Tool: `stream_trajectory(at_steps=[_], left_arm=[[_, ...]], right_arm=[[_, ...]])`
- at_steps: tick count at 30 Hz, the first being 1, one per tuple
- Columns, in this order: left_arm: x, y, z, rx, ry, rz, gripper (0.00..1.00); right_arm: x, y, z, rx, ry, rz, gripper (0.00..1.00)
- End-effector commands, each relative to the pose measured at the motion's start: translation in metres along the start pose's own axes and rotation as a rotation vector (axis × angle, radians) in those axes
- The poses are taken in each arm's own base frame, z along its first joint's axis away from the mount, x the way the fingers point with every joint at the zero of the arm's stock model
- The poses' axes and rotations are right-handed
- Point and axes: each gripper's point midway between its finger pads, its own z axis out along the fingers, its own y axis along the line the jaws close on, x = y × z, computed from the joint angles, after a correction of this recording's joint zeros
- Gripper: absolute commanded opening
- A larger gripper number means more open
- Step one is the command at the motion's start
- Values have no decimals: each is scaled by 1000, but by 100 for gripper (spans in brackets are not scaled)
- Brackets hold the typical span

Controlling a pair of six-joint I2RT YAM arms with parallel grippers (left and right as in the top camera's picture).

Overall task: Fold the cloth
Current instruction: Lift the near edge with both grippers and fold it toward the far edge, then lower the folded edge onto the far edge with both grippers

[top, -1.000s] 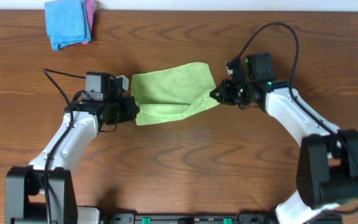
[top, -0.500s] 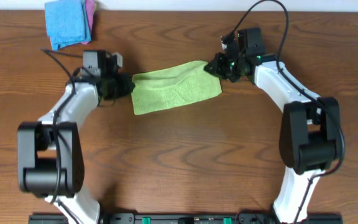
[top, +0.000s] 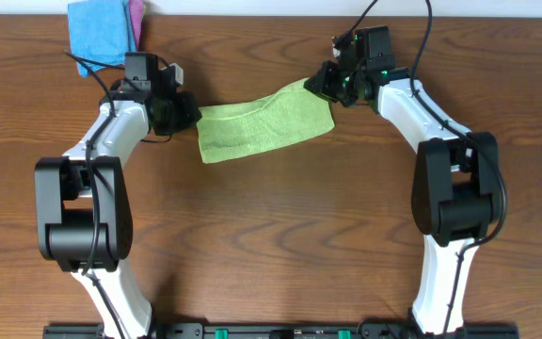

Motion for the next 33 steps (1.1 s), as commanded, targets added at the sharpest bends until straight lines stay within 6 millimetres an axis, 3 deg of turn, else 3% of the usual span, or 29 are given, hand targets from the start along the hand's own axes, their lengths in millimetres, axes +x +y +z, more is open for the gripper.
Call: stream_trajectory(at_steps=[1,7,15,18,33], left_arm=[[-16,4,-3,-13,-35,20,6],[-14,5,-5,-29,-23,28,5],[25,13,-12,-68,129,-30,6],[31,13,-17,-74,152,-26,6],[46,15,-20,-90,210,-53,6]], right_arm=[[-6,6,2,-9,-16,1,2],[-7,8,2,-19,-17,1,2],[30,-7,-1,30,131,79,1],[37,-13,-3,49,160,87,1],[39,-32,-15,86,184,116,2]])
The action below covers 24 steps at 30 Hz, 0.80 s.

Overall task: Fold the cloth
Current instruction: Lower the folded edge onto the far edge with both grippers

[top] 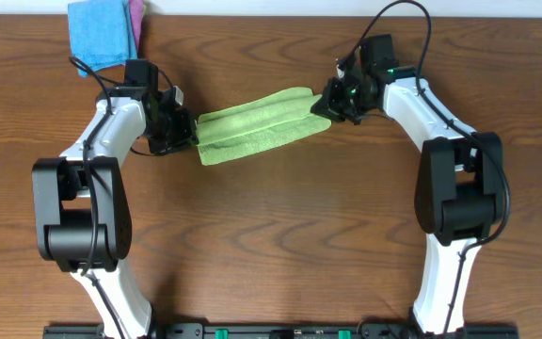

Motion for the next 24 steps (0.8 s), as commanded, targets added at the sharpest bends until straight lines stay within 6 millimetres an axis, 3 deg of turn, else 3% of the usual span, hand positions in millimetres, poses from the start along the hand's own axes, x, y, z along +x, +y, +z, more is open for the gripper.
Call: stream_trajectory(at_steps=[1,6,7,8,9,10,11,12,13,15,16,17,18,20,24], left_arm=[[-7,-1,-8,-9,-28,27,6],[-7,-1,-8,-6,-28,27,6],[-7,-2,-8,2,-26,27,11],[-7,-4,-8,13,-23,28,29],[-5,-6,-8,23,-17,27,50],[-3,-8,-9,34,-7,31,59],[-1,-8,-11,34,4,34,60],[0,-9,-14,28,15,41,61],[0,-10,-18,25,20,47,61],[-3,-17,-29,26,16,71,61],[-8,-22,-37,30,-1,84,60],[-15,-28,-46,35,-26,103,59],[-20,-35,-53,41,-50,124,54],[-38,-47,-67,1,-138,192,6],[-37,-40,-50,-144,-143,222,6]], right_arm=[[-8,-3,-2,4,-16,-19,2],[-8,-4,-2,9,-18,-28,2],[-8,-4,-2,8,-18,-28,1],[-8,-4,-2,9,-17,-27,11],[-7,-4,-3,8,-13,-25,33],[-7,-4,-5,8,-11,-21,59],[-7,-4,-8,9,-11,-24,89],[-8,-4,-14,12,-14,-31,99],[-11,-2,-20,12,-21,-40,99],[-18,8,-36,1,-52,-61,86],[-23,17,-46,-8,-75,-82,68],[-27,25,-53,-14,-97,-107,32],[-31,36,-61,-14,-124,-136,2],[-40,53,-70,64,-200,-193,1],[-34,57,-55,167,-218,-245,1]])
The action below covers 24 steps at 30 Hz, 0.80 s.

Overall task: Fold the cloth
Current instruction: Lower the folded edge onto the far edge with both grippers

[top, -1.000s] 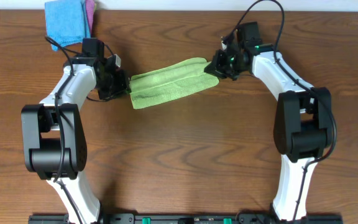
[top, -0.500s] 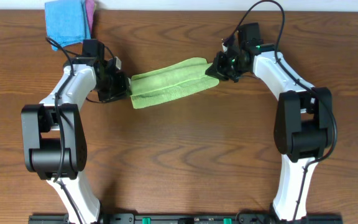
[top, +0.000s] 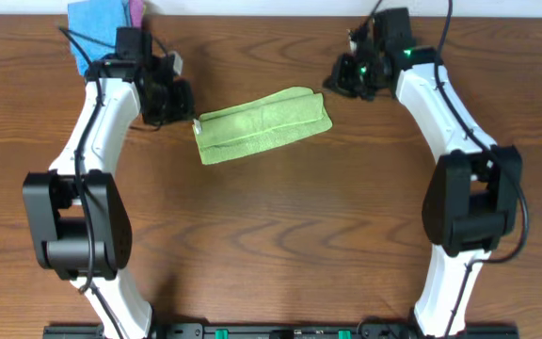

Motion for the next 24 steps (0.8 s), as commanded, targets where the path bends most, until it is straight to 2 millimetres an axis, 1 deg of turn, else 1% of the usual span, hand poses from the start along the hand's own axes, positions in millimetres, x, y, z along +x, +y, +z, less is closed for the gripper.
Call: stream_trajectory(at_steps=[1,3,6,8,9,11,15,18,21,24], left_arm=[[9,5,13,-121,22,46,6],[20,8,26,-166,45,44,6],[34,16,47,-217,51,29,6],[40,24,57,-247,40,21,6],[42,30,59,-277,35,6,6],[47,40,61,-326,29,-15,6],[50,41,68,-314,19,-25,6],[51,41,70,-313,13,-35,6],[51,39,71,-310,13,-31,6],[51,37,71,-303,16,-30,6]], right_arm=[[4,9,7,93,-25,-83,1],[10,6,18,120,-11,-88,1],[19,-6,36,143,28,-78,2],[22,-12,42,157,37,-73,1],[21,-15,44,170,36,-73,1],[20,-14,45,170,31,-105,1],[17,-12,49,188,12,-164,1],[19,-11,53,195,13,-180,1],[24,-14,64,202,25,-192,1],[33,-19,78,209,54,-194,1]])
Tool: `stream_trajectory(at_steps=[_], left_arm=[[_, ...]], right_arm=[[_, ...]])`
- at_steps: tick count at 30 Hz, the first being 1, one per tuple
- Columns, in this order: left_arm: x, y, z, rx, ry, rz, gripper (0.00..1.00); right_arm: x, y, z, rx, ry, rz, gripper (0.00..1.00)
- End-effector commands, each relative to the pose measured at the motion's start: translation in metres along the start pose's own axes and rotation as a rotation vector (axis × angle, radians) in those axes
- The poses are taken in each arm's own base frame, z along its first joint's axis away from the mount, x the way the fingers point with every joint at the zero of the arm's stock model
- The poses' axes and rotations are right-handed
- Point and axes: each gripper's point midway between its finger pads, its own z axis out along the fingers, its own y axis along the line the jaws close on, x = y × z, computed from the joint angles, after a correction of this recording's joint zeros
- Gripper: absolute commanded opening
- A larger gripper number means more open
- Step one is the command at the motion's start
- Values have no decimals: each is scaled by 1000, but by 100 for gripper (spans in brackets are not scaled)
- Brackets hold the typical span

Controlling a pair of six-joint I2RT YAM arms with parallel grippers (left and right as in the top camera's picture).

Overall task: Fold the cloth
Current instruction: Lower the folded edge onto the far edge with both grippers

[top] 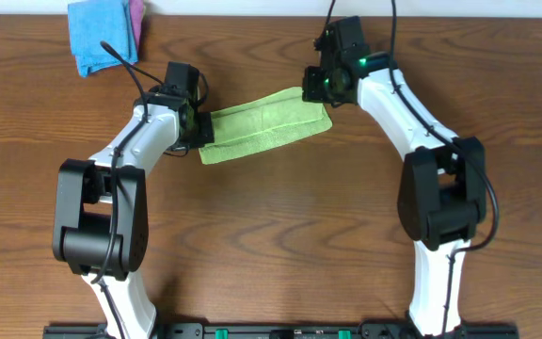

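A green cloth lies as a folded strip on the wooden table, slanting from lower left to upper right. My left gripper is at the strip's left end, and its dark head covers that edge. My right gripper is over the upper right corner of the strip. The wrist heads hide both pairs of fingers from the overhead view, so neither their opening nor any hold on the cloth shows.
A blue cloth lies at the back left corner with a pink cloth partly under it. Both arms' bases stand at the table's front edge.
Both grippers were apart from the cloth, the left to its left, the right beyond its upper right. Now each is at an end of the strip. The cloth lies as before.
Both grippers first held the ends of the wider green cloth. Then it showed as a narrower strip between them. Later the grippers were off it, with the strip flat on the table. Now they are at its two ends again.
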Motion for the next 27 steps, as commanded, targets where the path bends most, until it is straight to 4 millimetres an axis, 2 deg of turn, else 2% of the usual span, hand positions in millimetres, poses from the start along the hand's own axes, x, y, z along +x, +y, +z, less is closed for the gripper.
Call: stream_trajectory(at_steps=[1,8,11,15,22,27], left_arm=[[5,3,5,-21,13,-9,6],[6,3,5,-22,17,-9,6],[6,3,5,-22,18,-9,6],[7,3,5,-23,18,-9,6],[4,3,5,-21,8,-9,6],[2,2,5,-17,-3,-9,6]], right_arm=[[17,-3,26,24,50,-33,1],[35,-24,58,131,89,-41,1],[40,-27,64,147,101,-63,1],[55,-27,65,161,156,-63,1],[97,-23,57,200,311,-73,1],[108,-22,53,204,356,-58,1]])
